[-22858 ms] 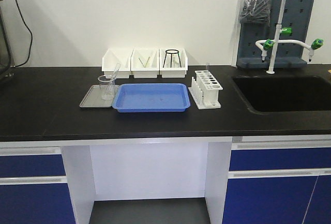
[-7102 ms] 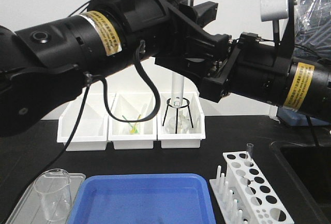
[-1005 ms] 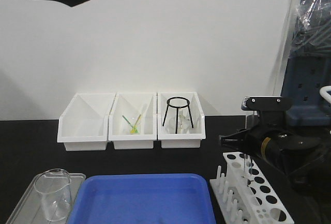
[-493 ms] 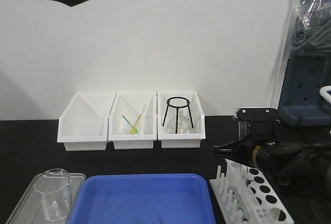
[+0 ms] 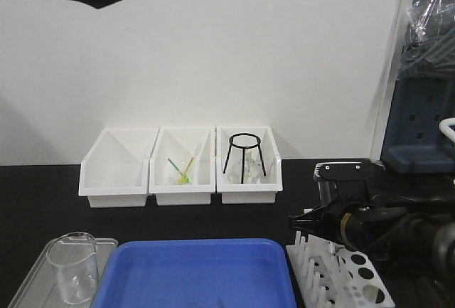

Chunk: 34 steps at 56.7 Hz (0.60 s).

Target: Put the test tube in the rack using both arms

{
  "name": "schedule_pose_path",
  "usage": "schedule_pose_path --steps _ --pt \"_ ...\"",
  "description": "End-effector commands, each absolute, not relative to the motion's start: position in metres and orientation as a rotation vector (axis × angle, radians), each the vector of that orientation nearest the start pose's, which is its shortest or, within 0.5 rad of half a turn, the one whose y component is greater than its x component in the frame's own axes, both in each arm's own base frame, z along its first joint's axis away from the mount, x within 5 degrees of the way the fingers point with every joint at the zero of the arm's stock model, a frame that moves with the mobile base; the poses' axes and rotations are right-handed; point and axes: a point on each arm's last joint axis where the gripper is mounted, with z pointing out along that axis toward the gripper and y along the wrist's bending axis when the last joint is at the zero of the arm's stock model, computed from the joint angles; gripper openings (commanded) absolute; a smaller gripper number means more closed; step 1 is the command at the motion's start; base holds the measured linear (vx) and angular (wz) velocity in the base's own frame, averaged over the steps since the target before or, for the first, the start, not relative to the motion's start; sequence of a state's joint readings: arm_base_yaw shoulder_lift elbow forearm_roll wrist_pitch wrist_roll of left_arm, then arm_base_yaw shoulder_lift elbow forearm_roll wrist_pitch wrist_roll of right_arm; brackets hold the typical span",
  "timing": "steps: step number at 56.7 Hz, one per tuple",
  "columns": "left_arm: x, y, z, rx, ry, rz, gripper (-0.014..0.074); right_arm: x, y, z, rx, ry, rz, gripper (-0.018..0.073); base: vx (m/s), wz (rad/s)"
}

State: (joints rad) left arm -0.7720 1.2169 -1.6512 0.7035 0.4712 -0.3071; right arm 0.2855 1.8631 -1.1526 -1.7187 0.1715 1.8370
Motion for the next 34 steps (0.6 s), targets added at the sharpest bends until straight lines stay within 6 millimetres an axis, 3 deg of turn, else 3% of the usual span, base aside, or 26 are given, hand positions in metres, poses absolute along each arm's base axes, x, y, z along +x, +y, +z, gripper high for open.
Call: schedule_pose_path --steps 1,34 --pt "0.1703 -0.1333 0.5782 0.512 1.211 -0.175 0.0158 0.3991 0.1008 0.2290 -0.156 2.076 0.035 -0.0006 0.00 0.00" --pt "0.1659 -0.1347 0.5843 0.521 1.137 -0.204 0.0158 0.3994 0.0999 0.2289 -0.174 2.073 0.010 -0.0004 0.00 0.00"
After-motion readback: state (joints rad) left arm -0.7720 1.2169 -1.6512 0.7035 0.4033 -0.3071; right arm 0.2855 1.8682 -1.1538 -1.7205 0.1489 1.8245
